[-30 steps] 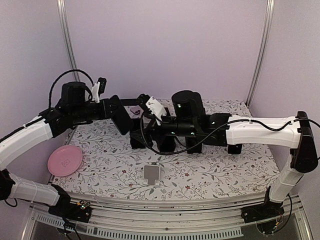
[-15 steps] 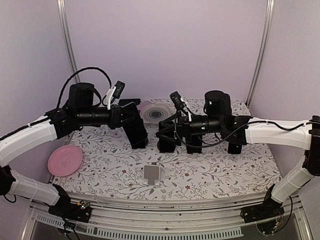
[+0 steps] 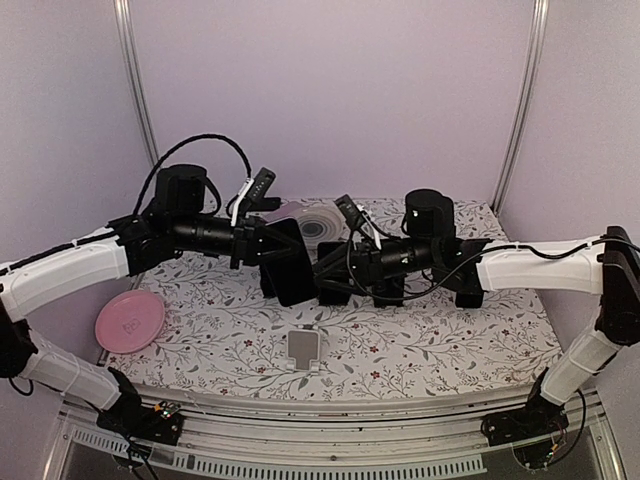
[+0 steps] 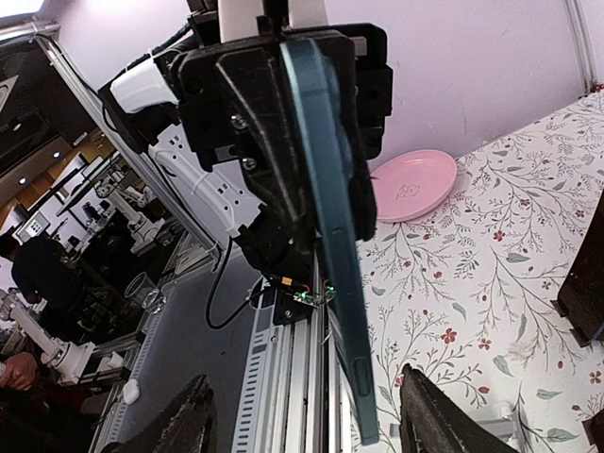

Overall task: Place the phone on the phone stand
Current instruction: Pass from the left arm to the right

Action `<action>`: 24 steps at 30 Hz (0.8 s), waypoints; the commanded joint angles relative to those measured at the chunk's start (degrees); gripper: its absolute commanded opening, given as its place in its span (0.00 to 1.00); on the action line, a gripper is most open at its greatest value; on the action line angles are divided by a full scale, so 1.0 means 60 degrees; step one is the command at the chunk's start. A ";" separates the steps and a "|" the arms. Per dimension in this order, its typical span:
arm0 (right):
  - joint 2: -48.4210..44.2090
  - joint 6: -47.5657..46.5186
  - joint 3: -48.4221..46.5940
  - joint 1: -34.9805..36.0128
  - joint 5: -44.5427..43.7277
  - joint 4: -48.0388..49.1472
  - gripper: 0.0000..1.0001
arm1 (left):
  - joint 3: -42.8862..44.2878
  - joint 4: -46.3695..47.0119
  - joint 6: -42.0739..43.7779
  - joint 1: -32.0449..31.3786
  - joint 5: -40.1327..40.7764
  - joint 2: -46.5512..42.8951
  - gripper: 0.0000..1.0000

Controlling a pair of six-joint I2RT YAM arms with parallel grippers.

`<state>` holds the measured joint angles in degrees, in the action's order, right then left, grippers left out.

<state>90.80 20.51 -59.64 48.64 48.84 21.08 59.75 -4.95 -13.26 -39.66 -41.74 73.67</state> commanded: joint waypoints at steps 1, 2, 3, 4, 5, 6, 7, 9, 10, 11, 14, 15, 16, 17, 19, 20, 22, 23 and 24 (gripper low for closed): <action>0.0376 0.0414 -0.0444 -0.0072 0.0592 0.0412 0.61 | 0.0488 0.0624 0.0186 -0.0279 -0.0914 0.0245 0.00; 0.0422 0.0439 -0.0483 -0.0075 0.0649 0.0423 0.57 | 0.0518 0.0600 0.0211 -0.0319 -0.0953 0.0283 0.00; 0.0476 0.0453 -0.0497 -0.0079 0.0689 0.0453 0.53 | 0.0540 0.0574 0.0237 -0.0343 -0.0950 0.0326 0.00; 0.0512 0.0473 -0.0513 -0.0078 0.0718 0.0476 0.48 | 0.0565 0.0519 0.0276 -0.0368 -0.0941 0.0395 0.00; 0.0544 0.0510 -0.0519 -0.0074 0.0766 0.0504 0.44 | 0.0604 0.0450 0.0334 -0.0383 -0.0940 0.0463 0.00; 0.0579 0.0533 -0.0514 -0.0071 0.0821 0.0532 0.39 | 0.0635 0.0390 0.0358 -0.0396 -0.0940 0.0535 0.00; 0.0611 0.0571 -0.0519 -0.0079 0.0867 0.0563 0.35 | 0.0654 0.0353 0.0374 -0.0416 -0.0985 0.0606 0.00; 0.0681 0.0650 -0.0490 -0.0080 0.0909 0.0590 0.28 | 0.0718 0.0281 0.0425 -0.0459 -0.1073 0.0732 0.00; 0.0697 0.0655 -0.0488 -0.0080 0.0905 0.0594 0.24 | 0.0755 0.0226 0.0467 -0.0479 -0.1108 0.0792 0.00; 0.0711 0.0665 -0.0490 -0.0071 0.0903 0.0589 0.22 | 0.0788 0.0164 0.0510 -0.0515 -0.1114 0.0835 0.00; 0.0715 0.0668 -0.0427 -0.0066 0.0855 0.0599 0.05 | 0.0899 0.0007 0.0596 -0.0553 -0.1102 0.0943 0.00; 0.0703 0.0668 -0.0387 -0.0074 0.0801 0.0602 0.04 | 0.0921 -0.0039 0.0611 -0.0546 -0.1081 0.0969 0.00; 0.0681 0.0668 -0.0324 -0.0079 0.0725 0.0632 0.03 | 0.0929 -0.0065 0.0605 -0.0550 -0.1010 0.0977 0.00; 0.0642 0.0668 -0.0241 -0.0076 0.0606 0.0667 0.02 | 0.0917 -0.0057 0.0588 -0.0549 -0.0892 0.0966 0.00; 0.0521 0.0654 -0.0024 -0.0056 0.0256 0.0820 0.02 | 0.0823 0.0018 0.0479 -0.0546 -0.0409 0.0877 0.17; 0.0450 0.0639 0.0125 -0.0026 -0.0108 0.0905 0.02 | 0.0716 0.0168 0.0316 -0.0552 -0.0159 0.0809 0.26; 0.0311 0.0564 0.0464 0.0090 -0.0708 0.1129 0.02 | 0.0481 0.0474 0.0080 -0.0546 0.0188 0.0741 0.44; 0.0262 0.0547 0.0660 0.0137 -0.0938 0.1344 0.02 | 0.0343 0.0629 -0.0075 -0.0545 0.0322 0.0733 0.50; 0.0216 0.0572 0.0857 0.0173 -0.1148 0.1626 0.02 | 0.0212 0.0782 -0.0215 -0.0550 0.0407 0.0723 0.53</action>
<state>94.39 23.07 -58.24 48.80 48.84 25.32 63.26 -5.06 -12.62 -42.19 -43.44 79.29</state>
